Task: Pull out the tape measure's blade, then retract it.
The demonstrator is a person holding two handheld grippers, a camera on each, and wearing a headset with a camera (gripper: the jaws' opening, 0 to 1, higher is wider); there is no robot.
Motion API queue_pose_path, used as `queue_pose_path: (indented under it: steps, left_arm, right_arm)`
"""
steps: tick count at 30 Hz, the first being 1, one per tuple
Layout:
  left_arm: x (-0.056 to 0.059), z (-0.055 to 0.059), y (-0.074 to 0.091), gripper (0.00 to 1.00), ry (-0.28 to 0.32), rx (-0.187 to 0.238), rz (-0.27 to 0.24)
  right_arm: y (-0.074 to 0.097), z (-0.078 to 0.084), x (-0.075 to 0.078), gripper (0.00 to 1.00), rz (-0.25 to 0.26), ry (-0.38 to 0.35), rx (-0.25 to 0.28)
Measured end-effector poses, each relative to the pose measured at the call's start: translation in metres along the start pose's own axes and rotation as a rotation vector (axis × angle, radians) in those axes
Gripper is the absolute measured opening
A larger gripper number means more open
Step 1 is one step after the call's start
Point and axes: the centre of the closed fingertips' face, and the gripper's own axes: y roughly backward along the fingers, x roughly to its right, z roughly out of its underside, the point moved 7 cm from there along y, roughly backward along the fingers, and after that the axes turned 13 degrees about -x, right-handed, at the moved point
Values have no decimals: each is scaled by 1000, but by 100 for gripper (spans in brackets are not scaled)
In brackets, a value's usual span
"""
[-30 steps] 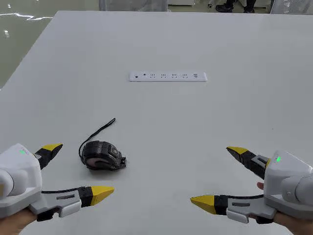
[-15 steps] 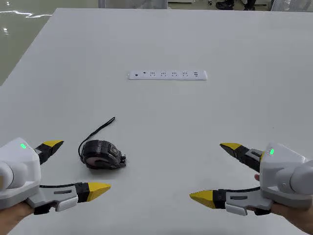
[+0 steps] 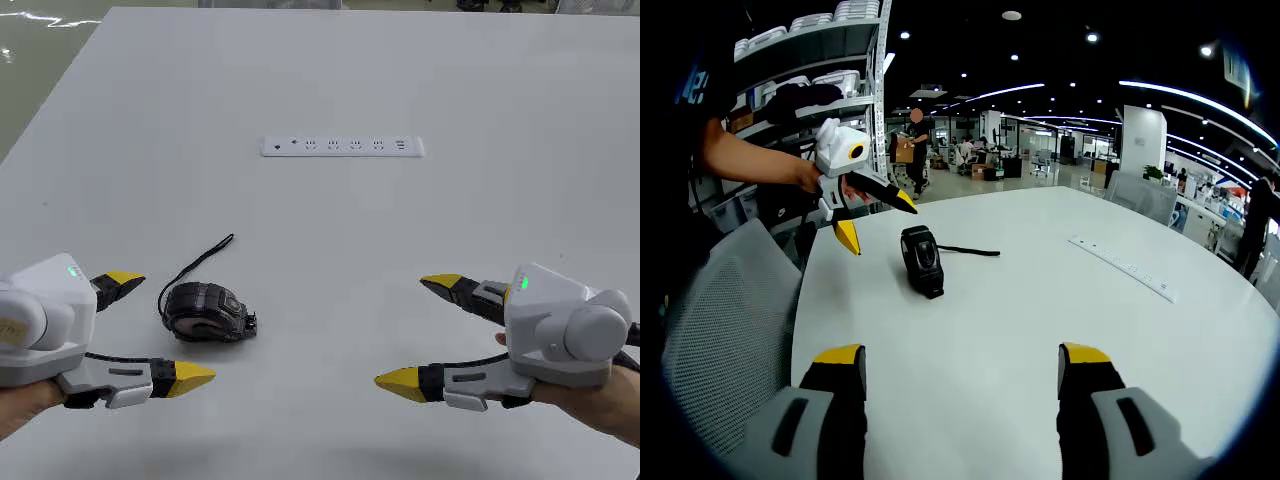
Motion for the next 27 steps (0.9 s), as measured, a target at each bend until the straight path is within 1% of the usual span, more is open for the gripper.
queue_pose_path:
  steps: [1,2,5,8,13,16,18,20,21,22,24,27]
  left_arm:
    - [-1,0,-1,82,-7,-6,4]
    - [-10,-6,-12,80,-118,-77,59]
    - [-14,-8,-16,79,-148,-104,65]
    - [-18,-9,-21,75,-186,-129,78]
    - [-23,-12,-26,71,-225,-164,94]
    - [-27,-12,-30,66,-266,-196,106]
    - [-29,-12,-32,64,-284,-208,114]
    - [-32,-13,-34,60,-321,-224,119]
    - [-32,-14,-34,58,-327,-226,118]
    - [-33,-14,-35,57,-344,-239,125]
    - [-36,-15,-37,56,-373,-256,130]
    - [-38,-17,-39,53,-401,-284,147]
  right_arm:
    - [-1,-1,1,80,-4,6,-1]
    - [-18,-14,4,79,-60,64,-19]
    - [-26,-18,6,76,-73,86,-11]
    - [-36,-24,7,74,-92,104,-8]
    - [-49,-31,7,70,-128,135,-16]
    - [-57,-36,7,69,-150,154,-21]
    - [-62,-38,6,68,-160,167,-24]
    - [-67,-42,6,66,-176,185,-22]
    - [-68,-43,5,64,-180,189,-20]
    - [-71,-45,5,63,-189,197,-21]
    - [-76,-48,3,60,-205,210,-17]
    - [-84,-51,1,57,-223,229,-24]
